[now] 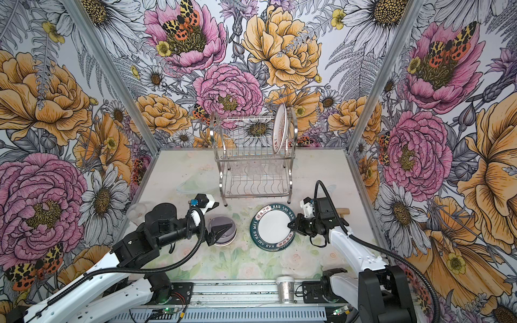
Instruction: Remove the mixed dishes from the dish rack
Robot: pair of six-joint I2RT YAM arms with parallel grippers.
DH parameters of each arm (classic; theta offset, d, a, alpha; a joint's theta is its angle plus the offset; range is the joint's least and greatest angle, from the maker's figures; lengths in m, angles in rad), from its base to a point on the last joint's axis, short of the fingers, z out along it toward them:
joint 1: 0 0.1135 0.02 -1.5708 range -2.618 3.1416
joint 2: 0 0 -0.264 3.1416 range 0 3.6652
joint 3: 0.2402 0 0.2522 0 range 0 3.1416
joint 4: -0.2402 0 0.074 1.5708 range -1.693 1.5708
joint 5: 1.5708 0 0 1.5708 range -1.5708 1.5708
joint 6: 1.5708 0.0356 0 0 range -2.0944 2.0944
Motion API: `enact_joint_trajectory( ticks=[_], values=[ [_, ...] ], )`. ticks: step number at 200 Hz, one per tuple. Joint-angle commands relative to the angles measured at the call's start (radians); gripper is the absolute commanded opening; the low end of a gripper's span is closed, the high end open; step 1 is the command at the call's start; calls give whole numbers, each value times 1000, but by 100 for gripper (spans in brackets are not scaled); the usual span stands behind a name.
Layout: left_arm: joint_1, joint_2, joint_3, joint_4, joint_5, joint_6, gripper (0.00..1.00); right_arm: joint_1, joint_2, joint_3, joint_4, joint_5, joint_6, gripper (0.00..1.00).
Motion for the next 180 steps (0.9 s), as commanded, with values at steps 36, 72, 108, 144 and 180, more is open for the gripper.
enact_joint_trajectory(
  ticks=[36,72,108,144,180],
  values=[
    [9,8,4,6,21,-10,99,-9,19,-14,53,-37,-16,7],
    [9,8,0,6,18,-6,99,-10,17,-14,52,-32,-10,16],
    [8,12,1,6,17,-7,99,-11,16,-16,52,-25,0,22],
    [8,13,1,6,10,-1,99,-11,23,-14,49,-6,9,31],
    [9,12,1,6,1,5,99,-11,26,-17,48,12,24,41]
  ],
)
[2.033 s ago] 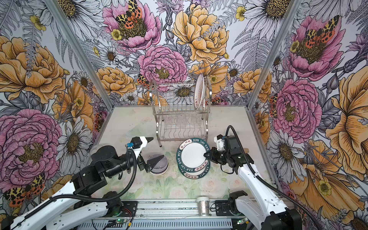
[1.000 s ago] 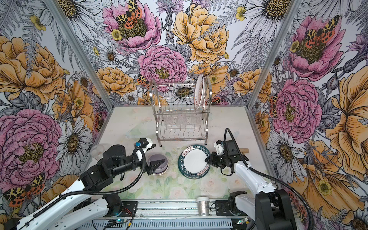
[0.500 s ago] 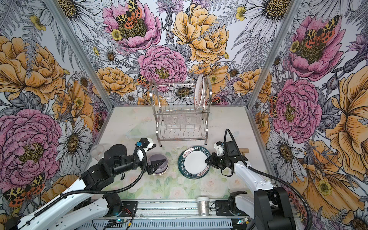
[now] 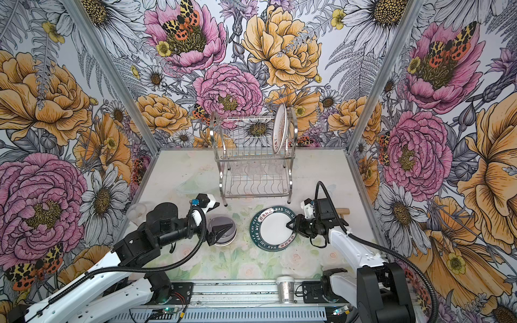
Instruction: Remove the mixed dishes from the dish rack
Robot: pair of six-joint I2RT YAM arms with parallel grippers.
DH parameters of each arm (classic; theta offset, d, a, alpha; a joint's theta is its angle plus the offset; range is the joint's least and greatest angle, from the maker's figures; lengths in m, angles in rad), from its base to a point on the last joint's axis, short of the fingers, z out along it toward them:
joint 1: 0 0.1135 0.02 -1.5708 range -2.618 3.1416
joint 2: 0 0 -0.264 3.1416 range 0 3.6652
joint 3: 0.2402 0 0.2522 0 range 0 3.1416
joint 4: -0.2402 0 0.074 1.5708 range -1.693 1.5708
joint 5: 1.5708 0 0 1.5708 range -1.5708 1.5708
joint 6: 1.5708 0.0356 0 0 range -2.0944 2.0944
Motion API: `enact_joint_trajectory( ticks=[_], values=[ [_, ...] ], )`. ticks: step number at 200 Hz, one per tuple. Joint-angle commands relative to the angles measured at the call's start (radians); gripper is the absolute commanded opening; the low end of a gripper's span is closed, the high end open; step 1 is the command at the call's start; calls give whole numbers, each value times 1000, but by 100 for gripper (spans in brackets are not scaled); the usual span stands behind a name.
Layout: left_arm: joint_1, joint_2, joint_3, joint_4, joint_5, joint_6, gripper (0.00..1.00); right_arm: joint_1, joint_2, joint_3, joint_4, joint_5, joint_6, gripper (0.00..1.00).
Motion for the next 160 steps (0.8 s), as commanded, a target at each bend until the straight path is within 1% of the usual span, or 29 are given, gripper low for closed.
enact_joint_trajectory(
  ticks=[1,39,97,115,160],
  values=[
    [6,1,2,6,2,5,99,-5,3,-2,29,14,12,41],
    [8,6,8,8,-17,9,99,-5,4,3,22,40,29,48],
    [9,14,4,11,-28,9,99,-3,11,32,-25,99,23,56],
    [9,19,4,14,-31,12,99,-2,21,40,-37,113,20,58],
    [10,28,17,22,-39,19,99,6,64,61,-52,136,13,58]
  ],
)
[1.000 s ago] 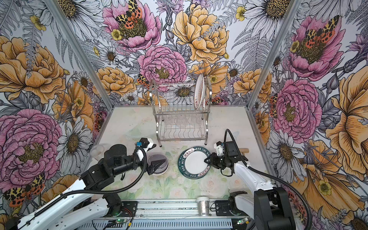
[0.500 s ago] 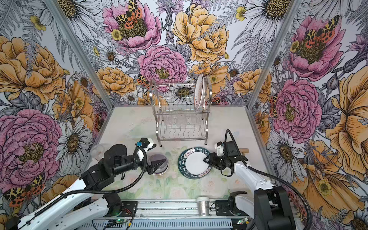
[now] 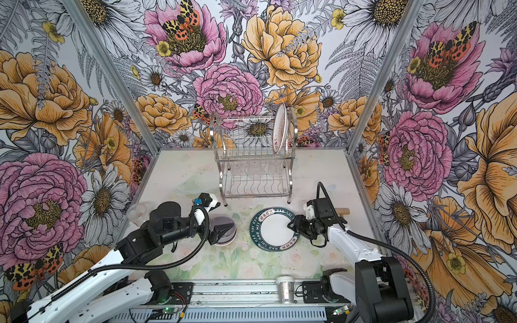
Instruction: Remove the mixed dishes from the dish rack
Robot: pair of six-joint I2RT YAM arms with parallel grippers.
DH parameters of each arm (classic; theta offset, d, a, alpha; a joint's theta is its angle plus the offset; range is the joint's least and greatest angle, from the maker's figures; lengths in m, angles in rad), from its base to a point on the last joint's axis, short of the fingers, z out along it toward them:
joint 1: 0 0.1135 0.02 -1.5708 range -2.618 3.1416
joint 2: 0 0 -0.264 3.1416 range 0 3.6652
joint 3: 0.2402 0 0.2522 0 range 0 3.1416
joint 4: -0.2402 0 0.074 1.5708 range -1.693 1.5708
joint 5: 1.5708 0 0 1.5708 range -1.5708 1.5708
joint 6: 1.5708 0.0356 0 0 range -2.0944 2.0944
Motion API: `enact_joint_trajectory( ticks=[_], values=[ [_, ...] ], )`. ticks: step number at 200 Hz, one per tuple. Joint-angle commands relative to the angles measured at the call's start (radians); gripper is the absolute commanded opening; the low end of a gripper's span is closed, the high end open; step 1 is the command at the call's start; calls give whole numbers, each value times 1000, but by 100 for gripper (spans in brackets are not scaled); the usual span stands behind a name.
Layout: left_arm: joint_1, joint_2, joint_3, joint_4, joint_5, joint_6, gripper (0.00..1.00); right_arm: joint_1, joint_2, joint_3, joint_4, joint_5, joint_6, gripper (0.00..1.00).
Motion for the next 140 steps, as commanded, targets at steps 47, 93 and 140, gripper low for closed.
enact_joint_trajectory(
  ticks=[47,93,140],
  values=[
    [7,5,18,19,-26,20,99,38,22,88,-56,95,-16,58],
    [10,13,21,20,-24,25,99,92,54,141,-127,191,-13,59],
    [12,20,25,20,-23,27,99,132,107,171,-150,227,-5,61]
  ],
)
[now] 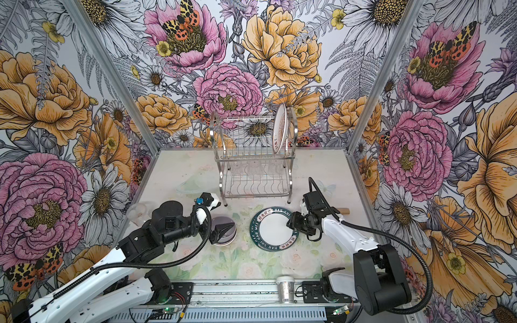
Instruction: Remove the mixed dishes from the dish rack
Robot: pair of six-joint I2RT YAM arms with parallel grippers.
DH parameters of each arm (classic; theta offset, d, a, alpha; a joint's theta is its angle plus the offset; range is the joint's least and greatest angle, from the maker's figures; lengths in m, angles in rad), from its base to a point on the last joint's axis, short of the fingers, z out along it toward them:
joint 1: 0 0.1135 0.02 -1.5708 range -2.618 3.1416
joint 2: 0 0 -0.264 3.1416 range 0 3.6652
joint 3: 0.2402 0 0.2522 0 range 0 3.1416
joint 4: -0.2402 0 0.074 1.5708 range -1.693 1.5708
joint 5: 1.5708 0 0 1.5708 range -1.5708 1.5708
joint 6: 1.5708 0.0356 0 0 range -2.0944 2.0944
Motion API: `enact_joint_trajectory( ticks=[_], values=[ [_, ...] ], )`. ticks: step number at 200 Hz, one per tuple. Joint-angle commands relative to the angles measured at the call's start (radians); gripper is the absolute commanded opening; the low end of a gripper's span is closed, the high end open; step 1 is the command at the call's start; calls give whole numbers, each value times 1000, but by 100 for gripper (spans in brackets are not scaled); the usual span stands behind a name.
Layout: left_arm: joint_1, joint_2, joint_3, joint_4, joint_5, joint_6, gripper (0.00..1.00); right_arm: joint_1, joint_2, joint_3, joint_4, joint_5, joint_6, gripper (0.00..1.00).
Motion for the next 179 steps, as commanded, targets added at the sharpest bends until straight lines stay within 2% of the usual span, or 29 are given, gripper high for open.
enact_joint_trajectory(
  ticks=[1,67,117,179],
  values=[
    [11,1,24,19,-16,20,99,18,17,34,-20,45,3,61],
    [12,27,50,19,-17,23,99,47,29,63,-40,90,19,61],
    [10,66,86,27,-63,8,99,83,45,77,-37,124,37,61],
    [10,106,162,34,-97,-32,99,91,48,108,-34,101,32,62]
  ],
)
